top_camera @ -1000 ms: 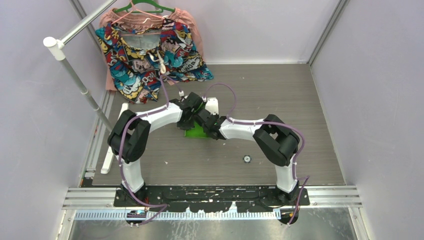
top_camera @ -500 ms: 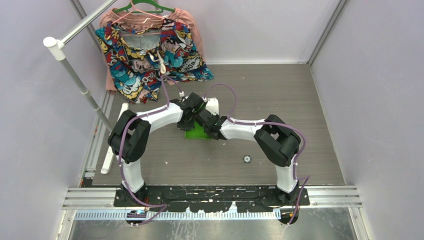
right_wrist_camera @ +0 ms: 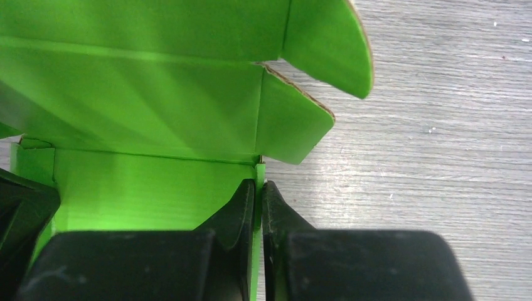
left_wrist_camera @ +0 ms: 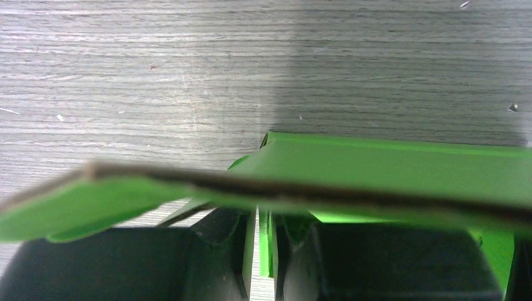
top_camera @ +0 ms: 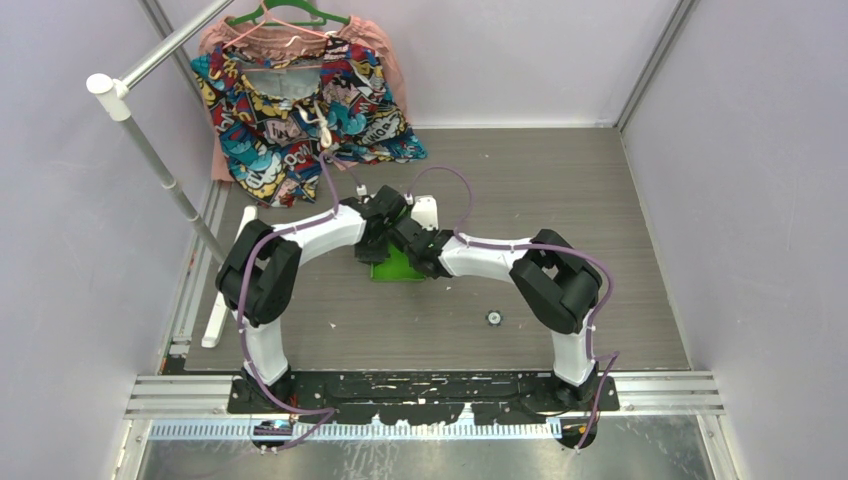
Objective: Fold the paper box
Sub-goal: Fold the paper box at the center of the board.
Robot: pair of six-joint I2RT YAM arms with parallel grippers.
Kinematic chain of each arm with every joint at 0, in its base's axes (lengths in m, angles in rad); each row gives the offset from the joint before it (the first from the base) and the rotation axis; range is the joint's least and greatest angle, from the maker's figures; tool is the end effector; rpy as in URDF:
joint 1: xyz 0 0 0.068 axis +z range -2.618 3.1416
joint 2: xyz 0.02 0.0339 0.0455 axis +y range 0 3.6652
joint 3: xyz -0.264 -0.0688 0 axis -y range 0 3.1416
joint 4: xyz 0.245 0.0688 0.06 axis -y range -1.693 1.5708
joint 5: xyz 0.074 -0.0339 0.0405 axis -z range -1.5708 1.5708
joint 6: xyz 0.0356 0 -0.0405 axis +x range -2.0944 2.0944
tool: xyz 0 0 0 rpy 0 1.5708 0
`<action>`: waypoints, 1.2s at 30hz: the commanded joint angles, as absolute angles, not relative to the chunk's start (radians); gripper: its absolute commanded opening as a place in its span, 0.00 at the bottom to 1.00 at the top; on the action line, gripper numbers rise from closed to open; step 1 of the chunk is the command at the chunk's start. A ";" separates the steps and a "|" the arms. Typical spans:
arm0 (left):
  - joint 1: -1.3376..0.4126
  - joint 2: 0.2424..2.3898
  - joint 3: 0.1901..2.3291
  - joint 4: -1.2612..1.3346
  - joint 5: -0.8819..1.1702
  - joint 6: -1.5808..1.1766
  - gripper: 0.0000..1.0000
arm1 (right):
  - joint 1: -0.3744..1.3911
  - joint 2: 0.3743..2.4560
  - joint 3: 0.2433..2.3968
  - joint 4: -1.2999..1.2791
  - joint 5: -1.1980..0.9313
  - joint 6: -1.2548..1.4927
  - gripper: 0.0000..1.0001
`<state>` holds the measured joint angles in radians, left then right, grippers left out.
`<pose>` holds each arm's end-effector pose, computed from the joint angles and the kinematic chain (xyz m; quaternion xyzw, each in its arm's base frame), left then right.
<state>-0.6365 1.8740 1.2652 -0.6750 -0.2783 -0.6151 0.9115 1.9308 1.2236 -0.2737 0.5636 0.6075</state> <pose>0.2991 -0.2089 0.1708 -0.0093 0.9803 0.0283 0.1952 0.2577 0.3015 0.1605 -0.0593 0.9207 -0.0007 0.3857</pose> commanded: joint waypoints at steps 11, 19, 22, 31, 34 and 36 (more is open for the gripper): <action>-0.830 1.812 1.244 -0.544 -0.364 -0.650 0.24 | 1.048 2.067 1.343 -0.423 0.765 0.519 0.06; -0.831 1.795 1.233 -0.549 -0.384 -0.664 0.21 | 1.077 2.048 1.320 -0.400 0.726 0.506 0.28; -0.832 1.792 1.238 -0.555 -0.391 -0.669 0.21 | 1.093 2.052 1.320 -0.405 0.725 0.519 0.28; -0.831 1.787 1.236 -0.565 -0.399 -0.684 0.20 | 1.113 2.045 1.277 -0.372 0.670 0.565 0.32; -0.832 1.788 1.242 -0.569 -0.399 -0.686 0.20 | 1.117 2.037 1.257 -0.343 0.636 0.569 0.36; -0.833 1.790 1.248 -0.570 -0.399 -0.687 0.20 | 1.118 2.028 1.243 -0.311 0.607 0.567 0.40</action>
